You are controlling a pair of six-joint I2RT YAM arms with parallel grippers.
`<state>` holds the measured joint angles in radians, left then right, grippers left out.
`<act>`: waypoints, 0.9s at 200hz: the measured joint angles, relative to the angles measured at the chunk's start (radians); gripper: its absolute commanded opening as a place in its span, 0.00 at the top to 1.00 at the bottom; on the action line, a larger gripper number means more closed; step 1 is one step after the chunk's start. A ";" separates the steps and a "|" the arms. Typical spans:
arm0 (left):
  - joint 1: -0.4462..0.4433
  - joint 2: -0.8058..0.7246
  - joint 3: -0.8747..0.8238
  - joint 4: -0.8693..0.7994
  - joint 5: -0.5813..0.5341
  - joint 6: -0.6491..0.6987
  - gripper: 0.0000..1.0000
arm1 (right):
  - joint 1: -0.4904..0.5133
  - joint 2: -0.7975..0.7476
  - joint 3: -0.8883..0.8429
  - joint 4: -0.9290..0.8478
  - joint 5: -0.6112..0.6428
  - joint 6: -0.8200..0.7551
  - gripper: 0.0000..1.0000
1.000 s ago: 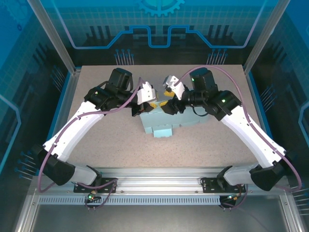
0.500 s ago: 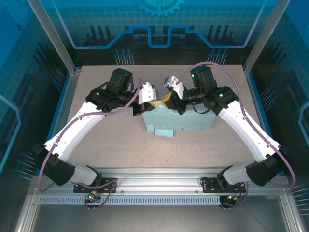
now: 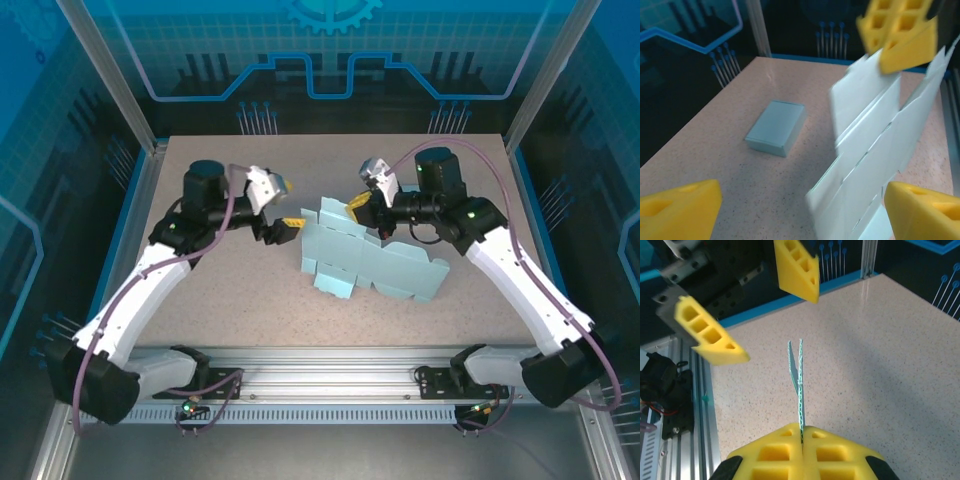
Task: Fold the paper box
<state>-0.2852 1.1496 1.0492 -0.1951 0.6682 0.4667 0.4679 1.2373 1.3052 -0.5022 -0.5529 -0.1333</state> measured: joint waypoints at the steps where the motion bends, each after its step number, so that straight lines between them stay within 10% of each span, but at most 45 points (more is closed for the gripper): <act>1: 0.002 -0.003 -0.005 0.005 0.002 -0.003 0.15 | 0.000 -0.005 -0.003 0.003 0.000 0.003 1.00; 180: 0.046 0.116 -0.200 0.376 0.340 -0.205 0.41 | -0.011 -0.201 -0.115 0.190 -0.008 0.164 1.00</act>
<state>-0.2394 1.2655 0.8494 0.1810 1.0084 0.2619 0.4572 1.0367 1.1900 -0.3122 -0.5613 0.0303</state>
